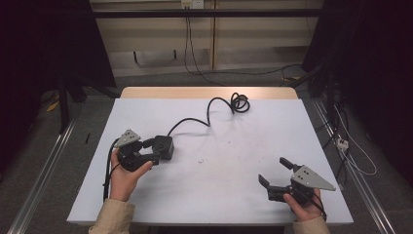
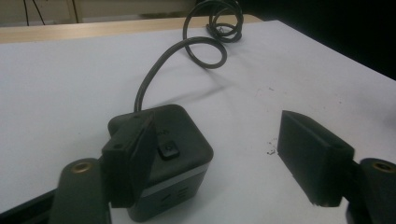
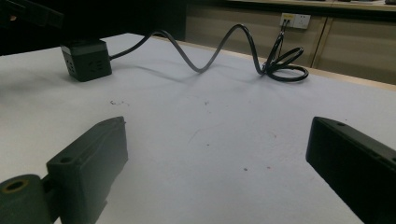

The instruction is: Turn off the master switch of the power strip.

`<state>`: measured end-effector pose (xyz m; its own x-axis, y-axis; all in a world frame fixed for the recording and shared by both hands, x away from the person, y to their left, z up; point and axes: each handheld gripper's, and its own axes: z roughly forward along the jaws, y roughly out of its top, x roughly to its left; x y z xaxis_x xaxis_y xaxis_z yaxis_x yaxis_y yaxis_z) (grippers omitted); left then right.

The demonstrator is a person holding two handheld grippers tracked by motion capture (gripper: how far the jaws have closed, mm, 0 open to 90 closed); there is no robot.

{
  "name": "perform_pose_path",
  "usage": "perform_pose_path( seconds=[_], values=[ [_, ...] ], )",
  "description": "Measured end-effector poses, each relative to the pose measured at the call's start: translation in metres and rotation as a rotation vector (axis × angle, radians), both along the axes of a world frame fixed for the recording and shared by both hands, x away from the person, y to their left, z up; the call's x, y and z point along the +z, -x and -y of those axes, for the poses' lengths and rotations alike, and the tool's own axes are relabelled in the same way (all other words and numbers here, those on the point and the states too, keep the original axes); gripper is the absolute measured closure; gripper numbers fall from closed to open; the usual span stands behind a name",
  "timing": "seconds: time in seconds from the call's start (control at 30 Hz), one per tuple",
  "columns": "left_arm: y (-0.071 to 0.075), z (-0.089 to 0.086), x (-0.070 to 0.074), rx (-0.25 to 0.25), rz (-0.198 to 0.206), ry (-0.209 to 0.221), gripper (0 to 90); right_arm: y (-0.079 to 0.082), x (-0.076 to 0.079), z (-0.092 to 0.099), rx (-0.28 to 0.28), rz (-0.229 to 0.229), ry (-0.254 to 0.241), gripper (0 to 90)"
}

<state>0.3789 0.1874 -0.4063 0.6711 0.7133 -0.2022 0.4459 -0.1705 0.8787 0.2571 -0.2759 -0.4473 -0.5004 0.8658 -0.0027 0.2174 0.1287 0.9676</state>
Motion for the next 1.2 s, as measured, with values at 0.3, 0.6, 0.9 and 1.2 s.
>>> perform_pose_path(
  seconds=[0.3,0.6,0.9,1.2],
  values=[
    [0.006,-0.002,0.003,-0.029,-0.001,0.020,20.1,0.000,0.000,0.001,-0.001,0.000,-0.001,5.1],
    [0.013,-0.006,0.002,-0.047,-0.007,0.039,15.7,0.000,0.000,0.000,0.000,0.001,0.000,5.1],
    [0.018,-0.009,0.001,-0.064,0.005,0.036,12.4,0.001,0.001,0.001,-0.005,0.002,0.001,5.2],
    [0.024,-0.015,-0.003,-0.067,0.000,0.041,10.6,0.001,0.001,0.001,-0.004,0.002,0.001,5.2]
  ],
)
